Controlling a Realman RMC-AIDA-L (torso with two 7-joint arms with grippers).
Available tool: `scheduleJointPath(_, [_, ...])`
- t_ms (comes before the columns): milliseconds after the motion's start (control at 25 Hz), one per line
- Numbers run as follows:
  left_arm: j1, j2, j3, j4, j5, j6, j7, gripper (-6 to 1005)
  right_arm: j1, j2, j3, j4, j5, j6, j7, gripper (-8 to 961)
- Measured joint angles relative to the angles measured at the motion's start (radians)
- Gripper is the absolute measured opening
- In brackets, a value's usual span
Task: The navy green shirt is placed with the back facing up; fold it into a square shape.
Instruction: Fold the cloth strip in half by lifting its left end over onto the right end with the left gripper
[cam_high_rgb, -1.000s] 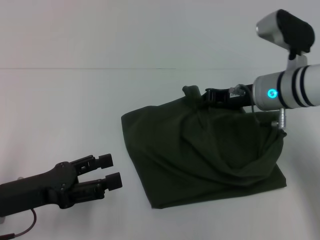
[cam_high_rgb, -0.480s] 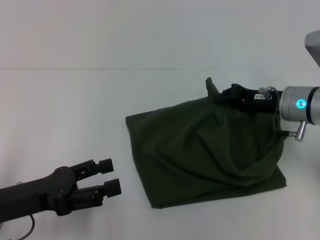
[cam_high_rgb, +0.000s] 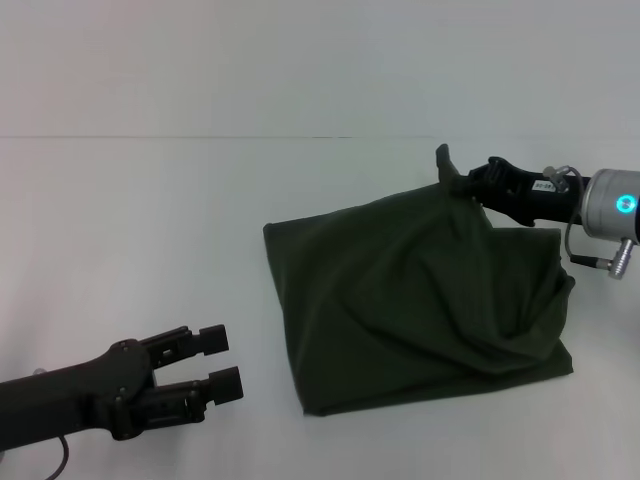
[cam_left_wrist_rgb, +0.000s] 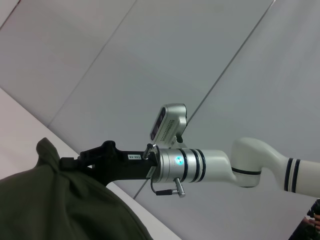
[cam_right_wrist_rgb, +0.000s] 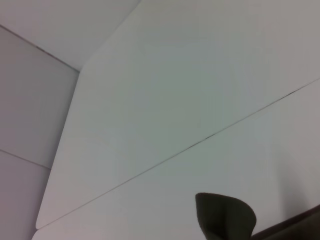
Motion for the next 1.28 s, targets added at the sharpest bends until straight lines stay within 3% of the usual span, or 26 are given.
scheduleJointPath(640, [-0.02, 0.0, -0.001, 0.0, 0.044, 0.001, 0.0, 908, -0.046, -0.005, 0.051, 0.012, 0.001, 0.045, -0.013, 45])
scheduleJointPath(1000, [-0.021, -0.001, -0.001, 0.0, 0.046, -0.003, 0.0, 908, -0.054, 0.005, 0.065, 0.029, 0.005, 0.085, -0.051, 46])
scheduleJointPath(1240, [-0.024, -0.002, 0.001, 0.0, 0.046, -0.005, 0.0, 908, -0.086, 0.009, 0.096, 0.031, 0.098, 0.056, -0.146, 116])
scheduleJointPath(1280, [-0.024, -0.001, 0.001, 0.0, 0.046, -0.005, 0.0, 908, -0.098, 0.007, 0.102, 0.031, 0.129, 0.04, -0.168, 228])
